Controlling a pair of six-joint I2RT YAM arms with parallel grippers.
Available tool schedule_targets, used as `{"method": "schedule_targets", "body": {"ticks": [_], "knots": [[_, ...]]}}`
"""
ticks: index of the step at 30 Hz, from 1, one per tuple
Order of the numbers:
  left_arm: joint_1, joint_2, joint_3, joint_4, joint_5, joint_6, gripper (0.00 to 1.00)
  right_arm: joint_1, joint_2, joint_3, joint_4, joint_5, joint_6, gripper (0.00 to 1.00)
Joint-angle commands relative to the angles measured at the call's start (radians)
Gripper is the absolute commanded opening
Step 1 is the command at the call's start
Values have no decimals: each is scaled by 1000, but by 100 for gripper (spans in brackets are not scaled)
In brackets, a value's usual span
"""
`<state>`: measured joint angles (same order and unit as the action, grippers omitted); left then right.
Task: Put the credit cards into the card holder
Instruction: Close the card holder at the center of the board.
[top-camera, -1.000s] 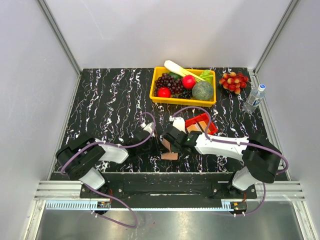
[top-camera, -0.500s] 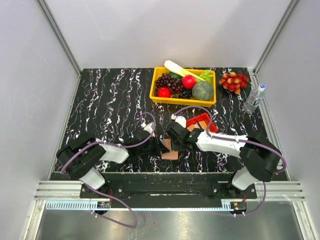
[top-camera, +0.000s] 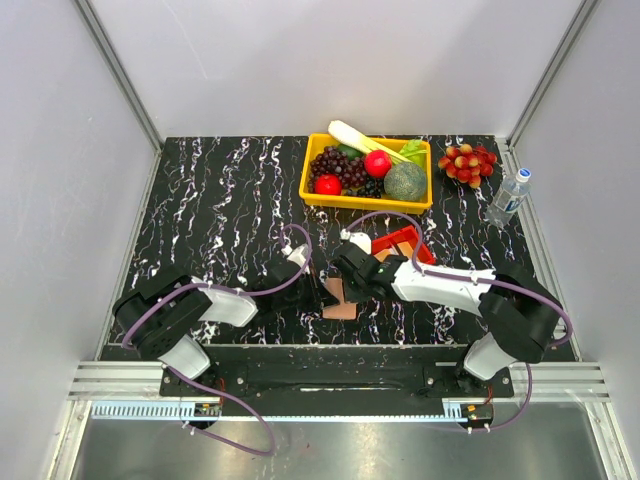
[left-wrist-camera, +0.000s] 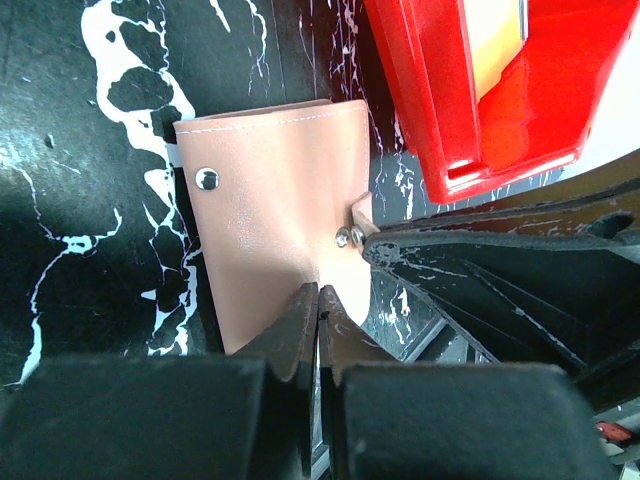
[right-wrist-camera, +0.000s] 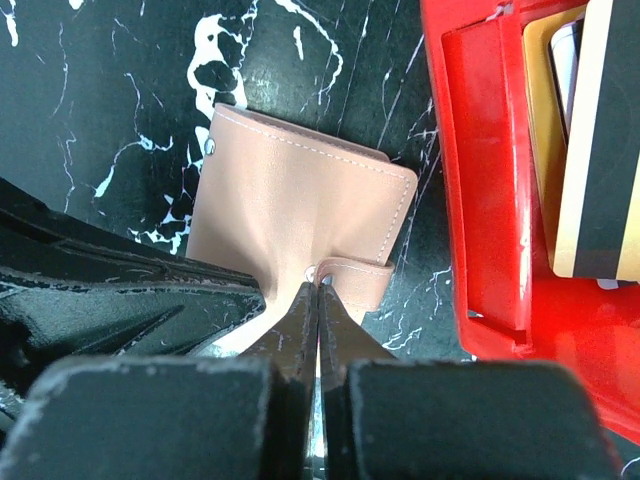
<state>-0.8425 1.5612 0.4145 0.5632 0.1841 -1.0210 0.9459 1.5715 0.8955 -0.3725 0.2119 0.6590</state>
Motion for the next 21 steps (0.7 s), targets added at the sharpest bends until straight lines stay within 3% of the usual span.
{"method": "schedule_targets", "body": {"ticks": [1,21], "knots": [[-1,17,-8,4,-9,22,0,-9,1,37,-42,-32,-38,0],[-1,23,-13,17,-3,24,0,-18,90,34,14,-54,-19,0]]}}
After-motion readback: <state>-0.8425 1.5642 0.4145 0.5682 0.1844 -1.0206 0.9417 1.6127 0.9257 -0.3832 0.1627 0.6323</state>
